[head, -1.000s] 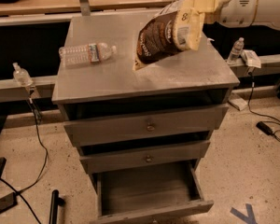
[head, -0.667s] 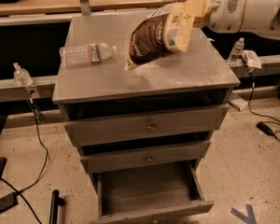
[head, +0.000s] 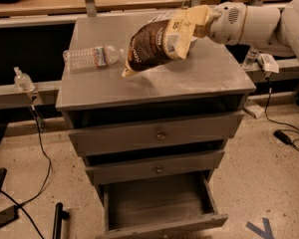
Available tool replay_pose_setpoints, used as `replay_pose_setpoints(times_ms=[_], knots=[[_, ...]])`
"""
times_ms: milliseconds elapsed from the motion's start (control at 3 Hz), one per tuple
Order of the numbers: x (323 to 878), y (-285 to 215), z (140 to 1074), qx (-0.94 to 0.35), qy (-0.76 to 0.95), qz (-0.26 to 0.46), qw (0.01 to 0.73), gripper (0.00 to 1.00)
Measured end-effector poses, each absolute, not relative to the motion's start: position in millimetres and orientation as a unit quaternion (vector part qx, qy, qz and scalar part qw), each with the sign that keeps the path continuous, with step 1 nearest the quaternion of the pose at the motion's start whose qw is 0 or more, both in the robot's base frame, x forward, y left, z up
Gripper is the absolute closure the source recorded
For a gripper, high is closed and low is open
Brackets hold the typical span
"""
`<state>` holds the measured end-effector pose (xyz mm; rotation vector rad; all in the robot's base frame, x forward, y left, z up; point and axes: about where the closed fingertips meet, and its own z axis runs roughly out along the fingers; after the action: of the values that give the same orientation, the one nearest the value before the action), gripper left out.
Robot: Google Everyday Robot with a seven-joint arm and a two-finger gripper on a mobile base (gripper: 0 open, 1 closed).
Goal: Pick brown chip bag from bottom drawer and place on counter
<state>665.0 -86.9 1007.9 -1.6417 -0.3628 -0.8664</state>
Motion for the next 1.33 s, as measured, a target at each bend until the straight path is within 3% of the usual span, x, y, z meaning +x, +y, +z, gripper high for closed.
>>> replay_pose_setpoints(times_ms=[333, 1333], knots=[[668, -81, 1000, -0.699, -0.147, -0.37, 0.594, 1.0], [673, -82, 983, -0.712, -0.122, -0.358, 0.591, 0.32]])
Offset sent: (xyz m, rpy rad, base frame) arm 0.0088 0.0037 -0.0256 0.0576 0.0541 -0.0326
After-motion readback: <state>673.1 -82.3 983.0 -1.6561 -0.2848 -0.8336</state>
